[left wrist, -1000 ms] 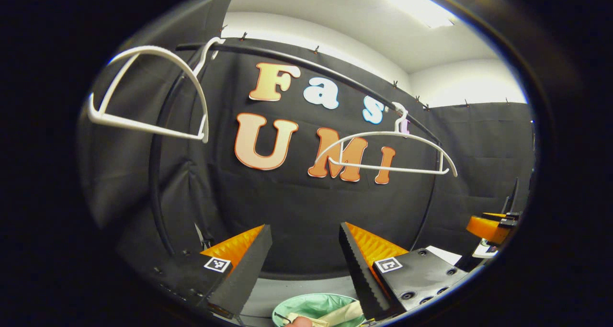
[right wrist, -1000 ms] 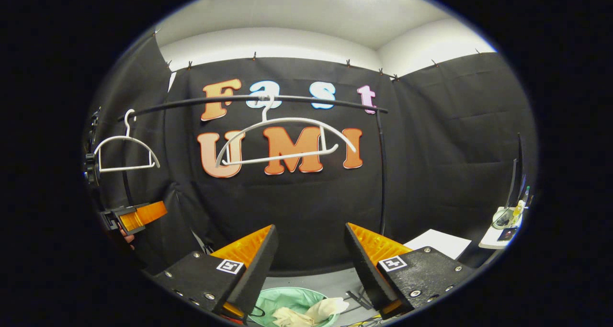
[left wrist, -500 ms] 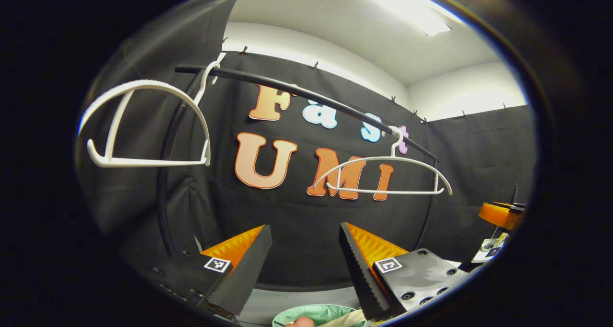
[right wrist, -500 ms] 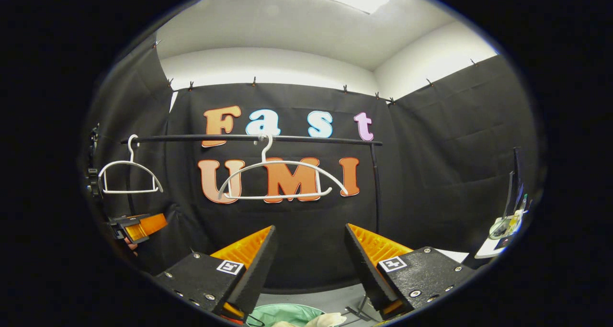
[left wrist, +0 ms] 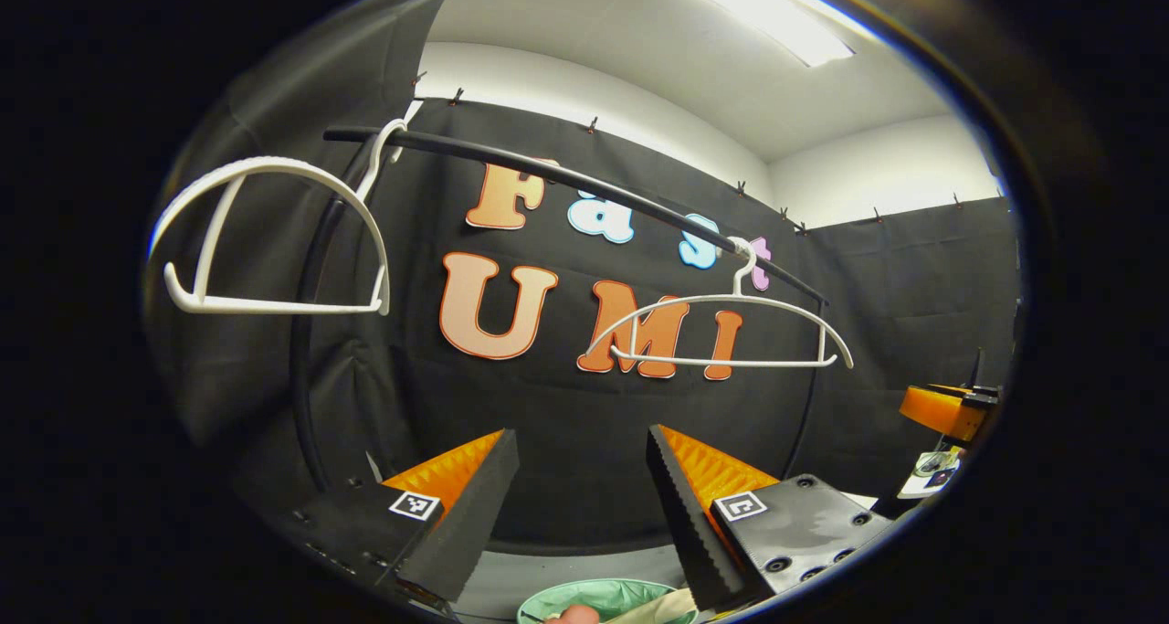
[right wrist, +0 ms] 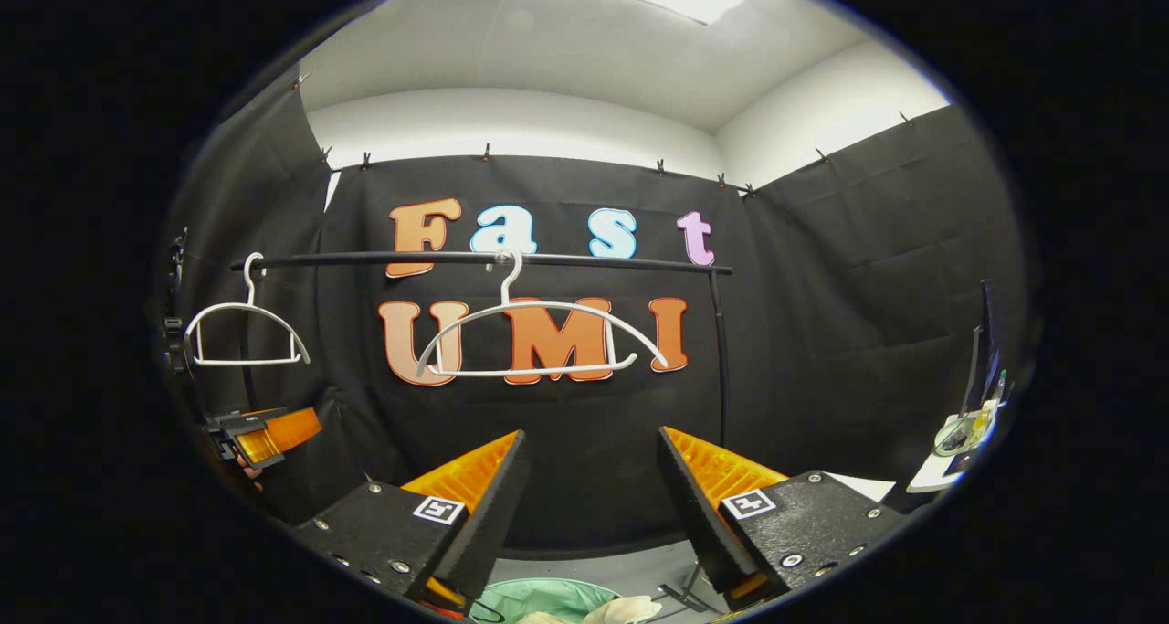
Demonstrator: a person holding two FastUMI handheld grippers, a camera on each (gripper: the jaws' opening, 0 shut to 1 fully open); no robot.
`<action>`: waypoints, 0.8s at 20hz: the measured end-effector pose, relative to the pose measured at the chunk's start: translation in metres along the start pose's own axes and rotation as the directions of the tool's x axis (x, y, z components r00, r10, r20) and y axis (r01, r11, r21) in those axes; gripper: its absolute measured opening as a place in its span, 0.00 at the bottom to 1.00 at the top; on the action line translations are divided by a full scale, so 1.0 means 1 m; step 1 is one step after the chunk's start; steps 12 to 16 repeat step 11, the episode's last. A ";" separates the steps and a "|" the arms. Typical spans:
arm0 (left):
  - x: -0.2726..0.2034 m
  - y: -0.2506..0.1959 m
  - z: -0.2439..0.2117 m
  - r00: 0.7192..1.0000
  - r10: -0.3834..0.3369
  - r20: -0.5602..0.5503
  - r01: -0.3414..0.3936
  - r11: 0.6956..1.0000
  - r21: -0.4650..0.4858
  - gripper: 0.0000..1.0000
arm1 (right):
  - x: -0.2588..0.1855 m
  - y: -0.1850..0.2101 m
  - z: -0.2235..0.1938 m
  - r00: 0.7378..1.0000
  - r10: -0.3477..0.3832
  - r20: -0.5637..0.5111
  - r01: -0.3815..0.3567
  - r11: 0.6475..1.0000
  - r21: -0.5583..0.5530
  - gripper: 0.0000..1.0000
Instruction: Grasp the clothes on the hanger with both hands and then place them into the laundry hamper below.
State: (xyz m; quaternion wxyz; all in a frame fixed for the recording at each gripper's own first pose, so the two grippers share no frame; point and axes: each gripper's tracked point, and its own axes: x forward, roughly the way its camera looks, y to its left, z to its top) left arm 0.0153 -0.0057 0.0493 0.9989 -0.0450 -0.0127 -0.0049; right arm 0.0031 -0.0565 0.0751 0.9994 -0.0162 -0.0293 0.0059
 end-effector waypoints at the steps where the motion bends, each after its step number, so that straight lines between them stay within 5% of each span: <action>1: 0.000 -0.001 0.000 1.000 -0.003 0.002 0.003 1.000 0.000 0.94 | 0.001 0.001 -0.001 1.000 0.003 0.000 -0.003 1.000 -0.001 0.87; 16: 0.000 -0.011 -0.004 1.000 -0.027 -0.011 0.027 1.000 0.006 0.93 | -0.002 0.002 -0.007 1.000 0.011 -0.013 -0.011 1.000 0.011 0.88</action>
